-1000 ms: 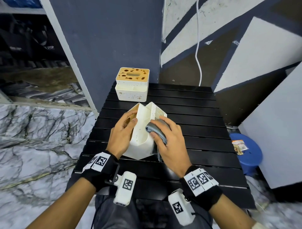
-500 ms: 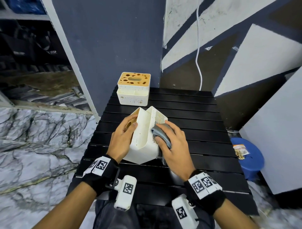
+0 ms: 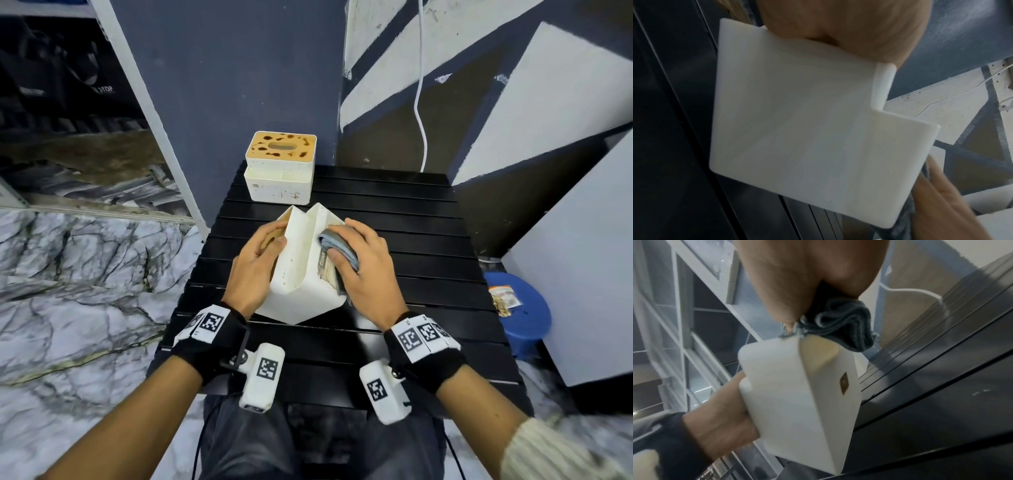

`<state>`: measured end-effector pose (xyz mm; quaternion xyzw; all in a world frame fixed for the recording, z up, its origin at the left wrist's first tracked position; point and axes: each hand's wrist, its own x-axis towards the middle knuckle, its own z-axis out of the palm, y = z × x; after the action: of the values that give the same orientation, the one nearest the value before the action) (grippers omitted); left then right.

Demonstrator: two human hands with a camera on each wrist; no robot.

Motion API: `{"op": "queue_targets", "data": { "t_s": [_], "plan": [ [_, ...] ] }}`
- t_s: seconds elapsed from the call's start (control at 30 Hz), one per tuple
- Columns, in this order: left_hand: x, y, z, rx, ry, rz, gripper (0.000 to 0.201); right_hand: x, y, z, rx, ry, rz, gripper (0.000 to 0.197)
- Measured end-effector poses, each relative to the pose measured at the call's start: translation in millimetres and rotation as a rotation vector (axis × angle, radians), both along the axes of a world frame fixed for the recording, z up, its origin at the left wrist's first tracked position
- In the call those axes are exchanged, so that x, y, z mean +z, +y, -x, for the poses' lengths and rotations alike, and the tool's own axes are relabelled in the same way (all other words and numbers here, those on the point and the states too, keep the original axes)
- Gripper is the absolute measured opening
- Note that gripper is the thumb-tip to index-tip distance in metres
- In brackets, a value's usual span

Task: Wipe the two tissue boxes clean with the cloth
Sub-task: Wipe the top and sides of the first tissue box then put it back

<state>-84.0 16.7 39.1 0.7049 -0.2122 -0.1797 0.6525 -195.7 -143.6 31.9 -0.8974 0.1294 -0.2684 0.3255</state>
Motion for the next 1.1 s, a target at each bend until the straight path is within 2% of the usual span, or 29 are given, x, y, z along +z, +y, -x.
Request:
{"op": "queue_targets", "data": {
  "t_s": [0.17, 0.3, 0.4, 0.5, 0.63, 0.77, 0.9, 1.1],
  "plan": [
    [1, 0, 1, -0.016, -0.010, -0.021, 0.026, 11, -1, -15, 0.025, -0.014, 0.031, 0.035],
    [2, -1, 2, -0.021, -0.022, -0.040, 0.026, 9, -28, -36, -0.038, 0.047, -0.053, 0.036],
    [1, -1, 2, -0.023, -0.018, -0.039, 0.027, 3, -30, -31, -0.054, 0.035, -0.096, 0.034],
    [0, 0, 0, -0.014, -0.024, -0.029, 0.026, 1, -19, -20, -0.018, -0.007, -0.035, 0.033],
    [0, 0, 0, -0.030, -0.025, -0.033, 0.027, 12, -18, -29, 0.011, 0.034, 0.011, 0.035],
    [2, -2, 1, -0.045, -0.028, -0.039, 0.033, 28, -33, -46, 0.049, 0.057, -0.095, 0.032],
    [2, 0, 0, -0.043, -0.029, -0.057, 0.031, 33, -44, -37, 0.056, 0.130, -0.264, 0.025],
    [2, -2, 0, -0.067, -0.069, -0.104, 0.029, 32, -45, -30, 0.080, 0.099, -0.262, 0.026]
  ]
}}
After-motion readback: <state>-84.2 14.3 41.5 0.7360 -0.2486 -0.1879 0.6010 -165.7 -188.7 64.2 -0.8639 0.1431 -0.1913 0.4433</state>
